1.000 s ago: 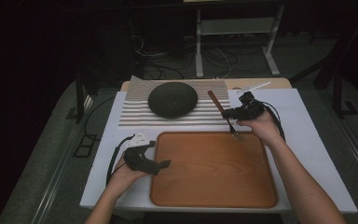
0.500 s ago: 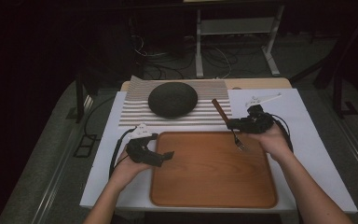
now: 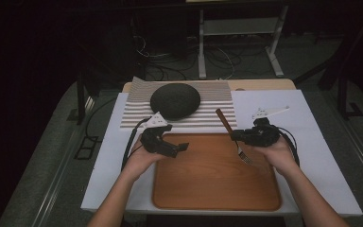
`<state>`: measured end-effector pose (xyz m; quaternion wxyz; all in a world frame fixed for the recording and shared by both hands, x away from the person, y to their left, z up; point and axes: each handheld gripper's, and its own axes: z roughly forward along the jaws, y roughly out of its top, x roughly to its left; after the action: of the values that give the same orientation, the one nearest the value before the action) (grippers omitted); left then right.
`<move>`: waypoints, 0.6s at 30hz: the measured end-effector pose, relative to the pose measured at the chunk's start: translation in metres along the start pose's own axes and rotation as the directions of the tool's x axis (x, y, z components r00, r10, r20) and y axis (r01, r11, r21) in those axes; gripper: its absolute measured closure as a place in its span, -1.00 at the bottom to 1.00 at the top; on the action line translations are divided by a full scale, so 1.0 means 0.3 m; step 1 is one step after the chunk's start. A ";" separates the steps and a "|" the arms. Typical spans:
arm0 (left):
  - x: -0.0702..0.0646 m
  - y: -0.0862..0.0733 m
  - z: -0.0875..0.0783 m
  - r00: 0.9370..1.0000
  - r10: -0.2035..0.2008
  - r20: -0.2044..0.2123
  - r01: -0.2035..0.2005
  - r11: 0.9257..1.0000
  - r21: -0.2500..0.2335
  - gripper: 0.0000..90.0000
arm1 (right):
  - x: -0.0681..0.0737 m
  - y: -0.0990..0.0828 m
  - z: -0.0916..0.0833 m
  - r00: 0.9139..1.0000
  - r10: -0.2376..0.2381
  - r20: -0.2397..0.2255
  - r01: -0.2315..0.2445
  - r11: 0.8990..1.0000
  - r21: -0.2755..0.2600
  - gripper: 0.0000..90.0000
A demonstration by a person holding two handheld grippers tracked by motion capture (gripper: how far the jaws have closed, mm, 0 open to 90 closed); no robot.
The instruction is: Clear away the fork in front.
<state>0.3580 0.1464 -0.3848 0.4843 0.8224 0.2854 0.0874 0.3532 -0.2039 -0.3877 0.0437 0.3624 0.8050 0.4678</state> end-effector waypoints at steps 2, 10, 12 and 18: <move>-0.003 0.016 0.017 1.000 -0.004 0.011 0.004 1.000 -0.001 -1.00 | 0.005 -0.010 -0.003 1.000 0.007 -0.003 -0.007 1.000 -0.006 0.71; -0.051 0.056 0.081 0.999 0.002 0.051 -0.001 1.000 -0.011 -1.00 | 0.026 -0.027 0.001 1.000 -0.006 -0.016 0.006 1.000 -0.014 0.71; -0.068 0.057 0.088 0.998 0.016 0.056 -0.016 1.000 -0.004 -1.00 | 0.034 -0.025 0.007 1.000 -0.016 -0.020 0.016 1.000 -0.017 0.71; -0.093 0.065 0.076 0.994 -0.006 0.106 0.011 0.999 -0.047 -0.87 | 0.064 -0.022 0.026 0.998 -0.048 -0.035 0.047 0.999 -0.025 0.71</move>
<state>0.3522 0.1067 -0.3763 0.5184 0.8131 0.2605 0.0483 0.3386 -0.1882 -0.3920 0.0446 0.3343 0.8083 0.4826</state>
